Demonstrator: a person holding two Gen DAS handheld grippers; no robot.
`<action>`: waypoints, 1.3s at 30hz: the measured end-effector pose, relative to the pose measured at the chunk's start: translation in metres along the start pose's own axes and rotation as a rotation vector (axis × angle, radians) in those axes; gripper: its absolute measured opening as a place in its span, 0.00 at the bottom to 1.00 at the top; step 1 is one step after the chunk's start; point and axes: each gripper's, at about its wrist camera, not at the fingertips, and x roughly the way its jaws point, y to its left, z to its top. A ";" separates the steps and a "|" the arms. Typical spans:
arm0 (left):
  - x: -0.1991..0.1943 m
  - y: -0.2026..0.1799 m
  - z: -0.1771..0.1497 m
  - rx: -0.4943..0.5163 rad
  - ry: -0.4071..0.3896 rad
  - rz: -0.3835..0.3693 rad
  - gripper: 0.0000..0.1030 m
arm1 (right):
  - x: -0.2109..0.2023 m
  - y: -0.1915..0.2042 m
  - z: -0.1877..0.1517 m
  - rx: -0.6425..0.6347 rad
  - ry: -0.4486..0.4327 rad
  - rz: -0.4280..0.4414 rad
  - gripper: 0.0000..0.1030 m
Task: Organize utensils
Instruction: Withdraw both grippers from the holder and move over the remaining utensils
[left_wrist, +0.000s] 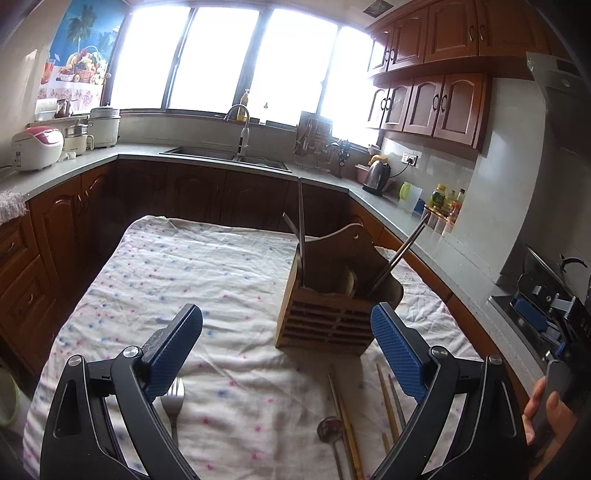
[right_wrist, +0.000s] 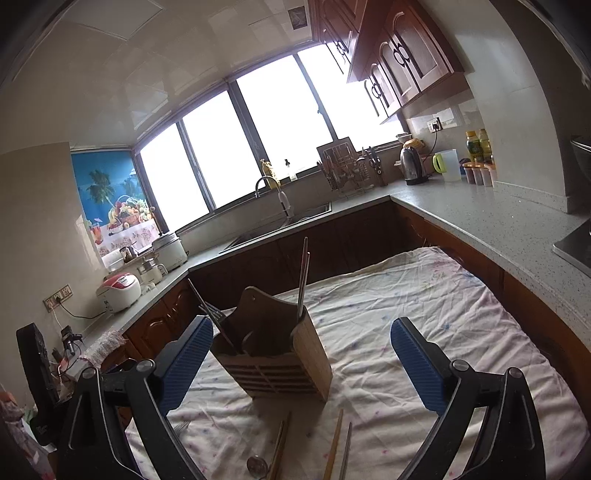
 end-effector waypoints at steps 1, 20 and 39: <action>-0.002 0.001 -0.004 -0.005 0.007 -0.002 0.92 | -0.003 -0.002 -0.003 0.002 0.007 -0.001 0.95; -0.021 0.002 -0.090 -0.018 0.165 0.014 0.92 | -0.052 -0.025 -0.089 0.019 0.161 -0.059 0.95; 0.008 -0.014 -0.105 0.036 0.261 0.004 0.92 | -0.036 -0.038 -0.116 0.039 0.251 -0.065 0.95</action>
